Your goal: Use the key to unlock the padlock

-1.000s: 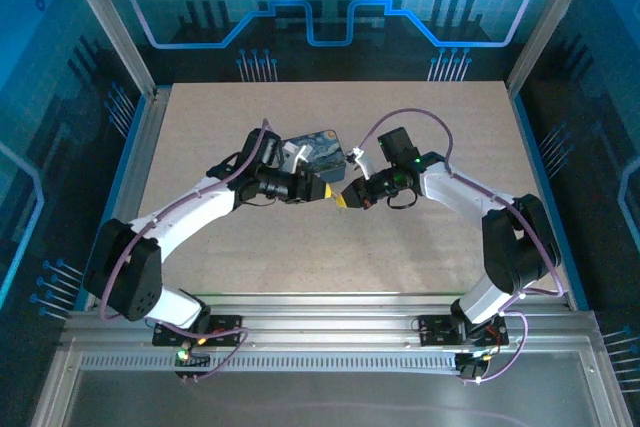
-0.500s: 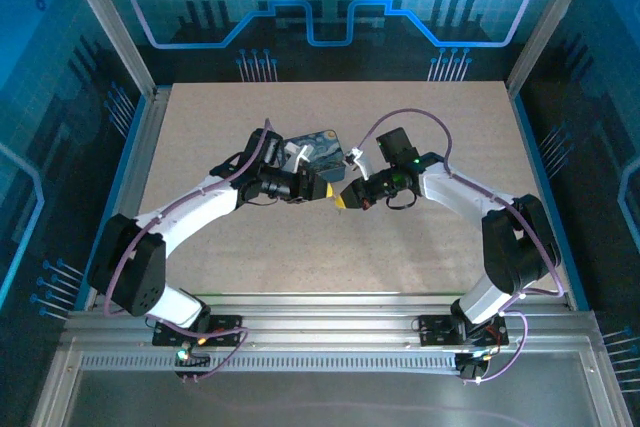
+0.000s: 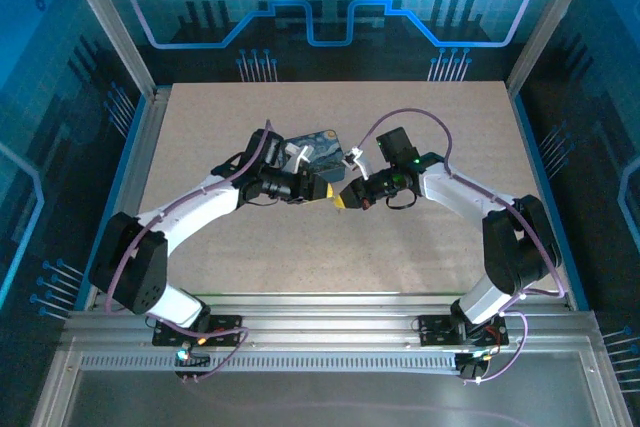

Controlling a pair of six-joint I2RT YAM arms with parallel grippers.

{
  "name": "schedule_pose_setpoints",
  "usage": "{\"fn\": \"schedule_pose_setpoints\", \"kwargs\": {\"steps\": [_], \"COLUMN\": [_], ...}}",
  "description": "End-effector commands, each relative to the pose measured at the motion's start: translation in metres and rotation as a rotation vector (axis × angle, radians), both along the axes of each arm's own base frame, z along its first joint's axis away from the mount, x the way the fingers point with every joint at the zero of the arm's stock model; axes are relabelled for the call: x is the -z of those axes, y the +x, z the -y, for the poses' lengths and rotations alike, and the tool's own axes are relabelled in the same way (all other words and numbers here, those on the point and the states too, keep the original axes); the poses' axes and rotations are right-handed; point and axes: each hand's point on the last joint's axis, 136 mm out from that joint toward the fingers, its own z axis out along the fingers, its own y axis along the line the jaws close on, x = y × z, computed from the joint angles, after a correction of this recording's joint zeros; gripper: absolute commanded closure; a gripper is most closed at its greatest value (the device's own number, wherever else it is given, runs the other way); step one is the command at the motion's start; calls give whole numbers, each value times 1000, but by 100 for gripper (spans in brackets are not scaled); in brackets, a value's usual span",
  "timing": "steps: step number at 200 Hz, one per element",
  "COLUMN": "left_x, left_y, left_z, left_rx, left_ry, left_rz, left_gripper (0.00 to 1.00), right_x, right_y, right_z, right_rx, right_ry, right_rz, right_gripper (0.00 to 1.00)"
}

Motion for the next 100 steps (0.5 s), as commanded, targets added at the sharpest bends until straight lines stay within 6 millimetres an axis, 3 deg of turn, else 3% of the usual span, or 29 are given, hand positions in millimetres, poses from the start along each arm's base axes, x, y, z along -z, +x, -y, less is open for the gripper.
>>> {"fn": "schedule_pose_setpoints", "kwargs": {"steps": [1, 100], "left_x": [2, 7], "left_y": [3, 5], "left_z": [2, 2], "left_rx": [-8, -20], "left_ry": [5, 16], "left_rz": [0, -4], "left_gripper": [65, 65], "right_x": [-14, -16], "right_y": [-9, -19], "right_z": [-6, -9], "right_rx": [-33, -72], "right_ry": [46, 54], "right_rz": [19, 25], "right_gripper": [98, 96]}}
